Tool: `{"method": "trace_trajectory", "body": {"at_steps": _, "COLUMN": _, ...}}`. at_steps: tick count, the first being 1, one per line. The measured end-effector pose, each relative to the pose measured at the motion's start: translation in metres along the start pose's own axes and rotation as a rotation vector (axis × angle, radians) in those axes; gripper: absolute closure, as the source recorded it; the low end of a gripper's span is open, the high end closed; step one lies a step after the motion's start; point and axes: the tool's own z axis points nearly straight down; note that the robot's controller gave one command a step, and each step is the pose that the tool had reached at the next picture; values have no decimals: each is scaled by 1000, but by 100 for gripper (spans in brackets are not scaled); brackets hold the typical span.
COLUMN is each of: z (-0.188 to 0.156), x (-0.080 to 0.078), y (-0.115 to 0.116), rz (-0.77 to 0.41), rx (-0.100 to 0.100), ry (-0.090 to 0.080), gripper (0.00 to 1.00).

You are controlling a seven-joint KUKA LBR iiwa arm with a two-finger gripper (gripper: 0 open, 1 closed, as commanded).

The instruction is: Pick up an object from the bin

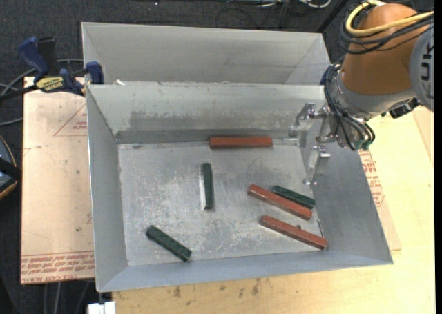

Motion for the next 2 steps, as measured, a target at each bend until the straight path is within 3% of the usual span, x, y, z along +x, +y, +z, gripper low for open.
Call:
{"method": "trace_trajectory", "body": {"at_steps": 1, "z": 78, "x": 9, "y": 0, "rz": 74, "rx": 0, "ry": -4, "gripper": 0}}
{"method": "trace_trajectory", "body": {"at_steps": 2, "z": 111, "x": 14, "y": 1, "rz": 93, "rx": -1, "ry": 4, "gripper": 0}}
